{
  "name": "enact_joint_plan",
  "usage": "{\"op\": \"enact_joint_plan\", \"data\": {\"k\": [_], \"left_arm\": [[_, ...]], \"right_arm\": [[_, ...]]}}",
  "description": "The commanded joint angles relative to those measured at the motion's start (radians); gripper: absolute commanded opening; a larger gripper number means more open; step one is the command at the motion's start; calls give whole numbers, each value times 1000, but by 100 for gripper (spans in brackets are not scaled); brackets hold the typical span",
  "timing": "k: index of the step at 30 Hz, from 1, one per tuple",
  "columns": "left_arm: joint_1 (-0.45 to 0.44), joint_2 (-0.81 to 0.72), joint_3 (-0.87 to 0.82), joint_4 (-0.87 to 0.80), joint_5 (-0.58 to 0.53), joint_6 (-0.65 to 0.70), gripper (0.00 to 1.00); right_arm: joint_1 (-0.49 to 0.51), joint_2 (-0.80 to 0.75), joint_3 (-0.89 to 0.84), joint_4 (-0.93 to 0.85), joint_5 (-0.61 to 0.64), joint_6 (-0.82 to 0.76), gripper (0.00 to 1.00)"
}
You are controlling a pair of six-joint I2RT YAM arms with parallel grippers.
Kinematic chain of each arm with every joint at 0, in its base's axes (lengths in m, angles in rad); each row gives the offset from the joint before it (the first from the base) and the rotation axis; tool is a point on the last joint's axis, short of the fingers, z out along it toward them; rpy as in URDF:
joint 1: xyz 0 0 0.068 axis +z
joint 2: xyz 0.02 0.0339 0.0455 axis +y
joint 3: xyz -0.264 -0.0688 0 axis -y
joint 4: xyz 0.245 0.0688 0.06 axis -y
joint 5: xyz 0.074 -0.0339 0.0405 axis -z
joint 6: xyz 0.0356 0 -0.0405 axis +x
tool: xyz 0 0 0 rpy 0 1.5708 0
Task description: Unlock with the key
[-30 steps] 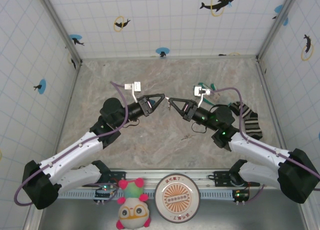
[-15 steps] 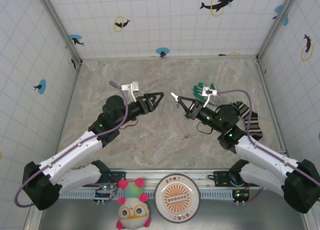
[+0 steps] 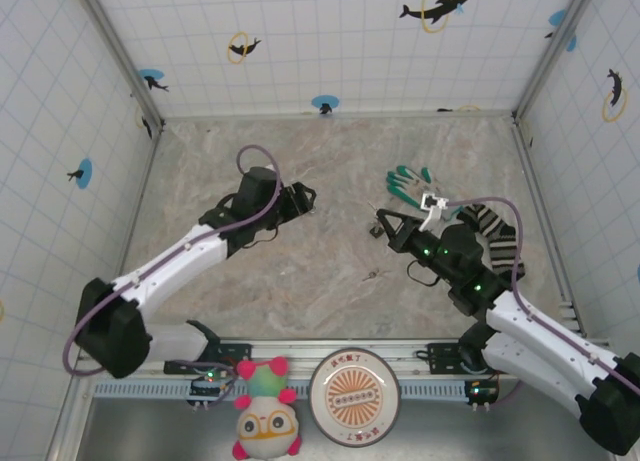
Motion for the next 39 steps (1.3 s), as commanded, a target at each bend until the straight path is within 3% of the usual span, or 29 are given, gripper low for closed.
{"op": "enact_joint_plan", "data": {"k": [1,14,24,39], "left_arm": [[30,107,101,-87,23,107,85],[101,653,661,-411,97,438,86],[102,872,902,-520,63,541,86],[102,983,952,-556,56,562,85]], "right_arm": [[-3,-36,-18,-50,46,-20,0],[5,-109,-91,-94,77,-6,0],[5,-153,-115,-137,107,0,0],[-6,-197,-133,-174,132,-1,0]]}}
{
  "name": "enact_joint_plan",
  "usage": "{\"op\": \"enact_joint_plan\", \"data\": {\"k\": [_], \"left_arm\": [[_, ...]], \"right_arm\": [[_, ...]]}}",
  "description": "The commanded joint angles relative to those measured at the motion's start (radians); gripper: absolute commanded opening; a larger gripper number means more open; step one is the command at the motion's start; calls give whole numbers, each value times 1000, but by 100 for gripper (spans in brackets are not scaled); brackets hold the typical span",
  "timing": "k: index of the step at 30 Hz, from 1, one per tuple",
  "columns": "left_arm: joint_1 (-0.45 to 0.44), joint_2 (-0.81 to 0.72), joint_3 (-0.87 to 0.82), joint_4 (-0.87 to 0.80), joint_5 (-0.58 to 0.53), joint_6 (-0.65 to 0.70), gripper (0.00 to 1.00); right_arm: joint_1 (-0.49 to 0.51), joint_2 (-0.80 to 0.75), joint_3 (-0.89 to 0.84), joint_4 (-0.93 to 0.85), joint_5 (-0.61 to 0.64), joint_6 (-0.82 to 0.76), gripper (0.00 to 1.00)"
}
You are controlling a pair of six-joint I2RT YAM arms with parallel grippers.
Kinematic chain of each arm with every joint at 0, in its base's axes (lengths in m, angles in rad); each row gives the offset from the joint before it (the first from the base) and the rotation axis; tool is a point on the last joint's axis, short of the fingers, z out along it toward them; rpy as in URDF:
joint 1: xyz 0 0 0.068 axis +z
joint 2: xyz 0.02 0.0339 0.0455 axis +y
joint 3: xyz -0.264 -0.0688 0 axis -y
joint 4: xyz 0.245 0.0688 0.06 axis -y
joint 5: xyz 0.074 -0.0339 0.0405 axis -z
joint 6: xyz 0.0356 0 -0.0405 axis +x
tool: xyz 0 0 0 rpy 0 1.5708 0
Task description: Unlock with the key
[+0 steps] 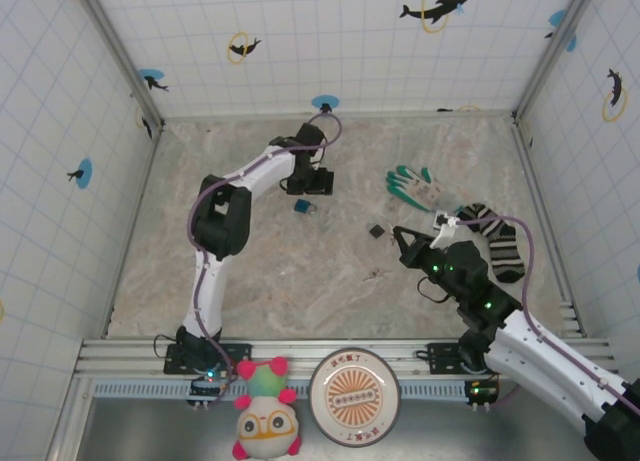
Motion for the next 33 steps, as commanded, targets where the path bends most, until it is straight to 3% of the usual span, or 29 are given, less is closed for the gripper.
{"op": "enact_joint_plan", "data": {"k": [1,13,25,33], "left_arm": [[2,13,21,-32,-11,27,85],[3,-27,-88,-20,-12,36,82],[0,-162,-263,48,51,5,75],[-11,-143,-246,5,-59,-13,68]], "right_arm": [[-6,-13,-16,-1,19,4,0],[-9,-11,-30,17,16,18,0],[-12,1,-55,45,13,36,0],[-17,19,-59,55,13,43,0]]}}
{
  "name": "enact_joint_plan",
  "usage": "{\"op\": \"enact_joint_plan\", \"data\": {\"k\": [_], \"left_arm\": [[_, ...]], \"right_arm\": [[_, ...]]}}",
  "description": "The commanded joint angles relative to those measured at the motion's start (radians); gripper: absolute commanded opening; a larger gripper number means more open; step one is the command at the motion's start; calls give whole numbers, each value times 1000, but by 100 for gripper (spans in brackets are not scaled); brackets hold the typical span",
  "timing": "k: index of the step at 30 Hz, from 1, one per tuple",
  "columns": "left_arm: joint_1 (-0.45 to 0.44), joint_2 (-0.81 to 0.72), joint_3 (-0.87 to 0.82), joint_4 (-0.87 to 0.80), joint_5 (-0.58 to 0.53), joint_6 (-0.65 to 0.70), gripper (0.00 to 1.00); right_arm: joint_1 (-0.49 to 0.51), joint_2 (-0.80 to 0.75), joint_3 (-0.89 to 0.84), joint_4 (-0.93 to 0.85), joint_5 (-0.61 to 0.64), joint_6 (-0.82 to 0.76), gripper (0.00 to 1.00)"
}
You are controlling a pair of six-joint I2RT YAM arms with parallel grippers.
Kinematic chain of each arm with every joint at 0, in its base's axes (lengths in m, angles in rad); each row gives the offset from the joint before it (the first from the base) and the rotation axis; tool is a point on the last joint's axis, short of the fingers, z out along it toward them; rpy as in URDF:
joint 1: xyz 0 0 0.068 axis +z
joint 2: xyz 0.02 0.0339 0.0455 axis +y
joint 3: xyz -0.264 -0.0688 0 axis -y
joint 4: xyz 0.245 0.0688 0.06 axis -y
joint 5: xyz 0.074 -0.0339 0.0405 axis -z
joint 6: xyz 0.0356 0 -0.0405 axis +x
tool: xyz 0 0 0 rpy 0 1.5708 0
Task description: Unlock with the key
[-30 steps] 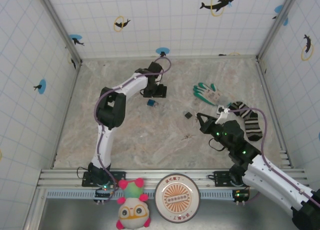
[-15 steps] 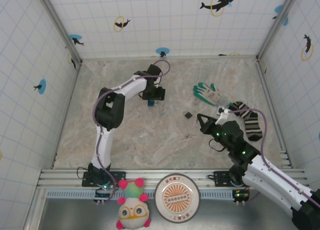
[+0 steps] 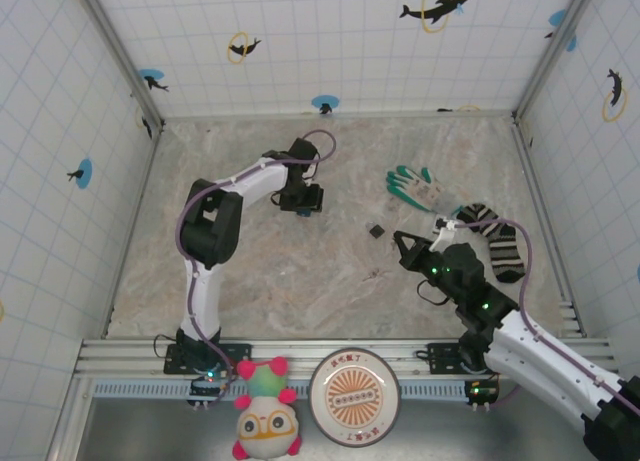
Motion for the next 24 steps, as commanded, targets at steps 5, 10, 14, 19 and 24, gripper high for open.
{"op": "enact_joint_plan", "data": {"k": [5,10,14,19,24], "left_arm": [[-40,53,82,-116,-160,-9,65],[-59,88,100,-146,-190,0,57],[-58,107,104,-153,-194,3,46],[-59,125,113,-158,-193,7,40],[-58,148,126,-166,-195,12,30]], "right_arm": [[-12,12,-19,53,10,8,0],[-18,22,-20,61,6,10,0],[-20,25,-22,64,6,14,0],[-21,18,-37,70,7,25,0],[-22,-13,-57,66,20,37,0]]}}
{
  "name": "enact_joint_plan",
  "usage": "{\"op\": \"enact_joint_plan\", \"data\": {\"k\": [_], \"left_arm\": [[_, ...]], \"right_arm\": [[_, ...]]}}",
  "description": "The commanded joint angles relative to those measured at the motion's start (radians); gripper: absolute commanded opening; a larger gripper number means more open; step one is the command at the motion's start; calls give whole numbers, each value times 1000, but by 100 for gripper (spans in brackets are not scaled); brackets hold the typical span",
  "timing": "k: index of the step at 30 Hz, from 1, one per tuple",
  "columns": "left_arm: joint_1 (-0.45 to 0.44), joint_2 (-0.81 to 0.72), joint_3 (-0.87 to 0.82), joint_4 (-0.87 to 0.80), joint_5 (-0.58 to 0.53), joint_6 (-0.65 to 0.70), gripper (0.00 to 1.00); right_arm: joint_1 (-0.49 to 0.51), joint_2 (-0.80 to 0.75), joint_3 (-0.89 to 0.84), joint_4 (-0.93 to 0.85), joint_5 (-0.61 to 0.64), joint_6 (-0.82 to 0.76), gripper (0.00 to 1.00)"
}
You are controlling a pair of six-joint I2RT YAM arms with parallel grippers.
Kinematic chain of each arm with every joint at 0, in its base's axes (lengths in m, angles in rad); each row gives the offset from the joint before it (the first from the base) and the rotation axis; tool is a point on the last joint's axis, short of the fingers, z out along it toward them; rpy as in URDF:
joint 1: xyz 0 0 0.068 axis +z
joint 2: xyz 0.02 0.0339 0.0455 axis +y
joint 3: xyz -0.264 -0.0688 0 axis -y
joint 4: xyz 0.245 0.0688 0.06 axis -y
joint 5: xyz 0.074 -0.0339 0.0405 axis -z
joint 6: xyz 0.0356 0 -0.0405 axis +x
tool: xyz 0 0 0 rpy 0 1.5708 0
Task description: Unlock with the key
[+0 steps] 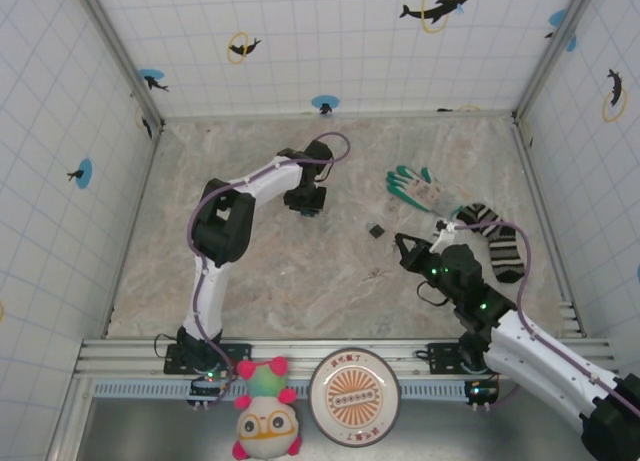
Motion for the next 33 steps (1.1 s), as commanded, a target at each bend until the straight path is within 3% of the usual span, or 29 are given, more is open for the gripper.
{"op": "enact_joint_plan", "data": {"k": [1,6,9,17,24,33], "left_arm": [[4,68,1,-45,-34,9,31],[4,87,-2,-65,-58,22,47],[4,101,0,-77,-72,31,48],[4,106,-14,-70,-43,38,26],[4,-31,-88,20,21,-27,26],[6,-322,-326,227,124,-207,25]], "right_arm": [[-6,-32,-23,39,20,14,0],[-8,-49,-31,29,27,19,0],[-9,-45,-34,41,27,23,0],[-10,-43,-39,43,29,28,0],[-10,-38,-42,41,29,31,0],[33,76,-4,99,26,8,0]]}}
